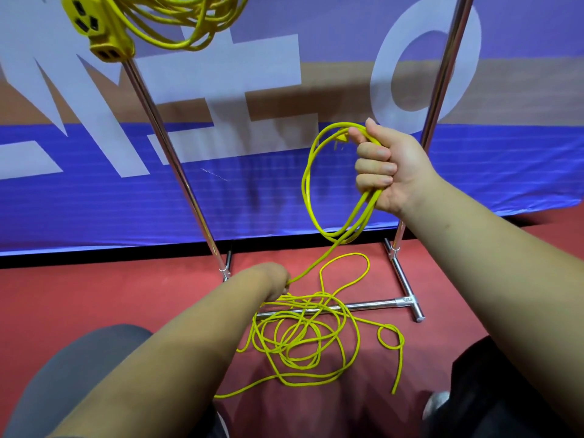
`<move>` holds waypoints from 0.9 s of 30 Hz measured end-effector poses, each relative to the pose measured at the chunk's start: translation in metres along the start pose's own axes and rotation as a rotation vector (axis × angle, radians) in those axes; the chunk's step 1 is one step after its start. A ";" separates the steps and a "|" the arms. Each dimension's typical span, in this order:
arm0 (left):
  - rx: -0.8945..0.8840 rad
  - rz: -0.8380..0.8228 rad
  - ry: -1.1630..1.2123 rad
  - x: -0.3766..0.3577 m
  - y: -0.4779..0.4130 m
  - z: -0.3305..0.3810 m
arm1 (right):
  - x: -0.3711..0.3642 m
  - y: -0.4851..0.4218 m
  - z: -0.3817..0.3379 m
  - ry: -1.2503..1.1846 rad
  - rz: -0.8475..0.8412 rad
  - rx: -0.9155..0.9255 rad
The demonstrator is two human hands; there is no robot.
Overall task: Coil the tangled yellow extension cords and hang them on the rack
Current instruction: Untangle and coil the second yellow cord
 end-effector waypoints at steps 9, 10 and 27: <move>0.158 0.895 0.823 0.132 0.073 -0.030 | 0.022 0.004 -0.007 0.503 0.260 0.110; 0.149 0.965 1.032 0.142 0.084 -0.025 | 0.024 0.003 -0.006 0.567 0.295 0.123; 0.054 0.954 2.599 0.134 0.106 -0.025 | 0.019 -0.030 0.087 0.718 0.227 -0.031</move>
Point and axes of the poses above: each hand's wrist, its own y-axis away from the middle knuckle, its own x-axis out of the back of the hand, z = x × y, the point moved 8 cm from there along -y, towards the middle knuckle, and after that the axes turned 14 degrees about -x, right-handed, at the moved point
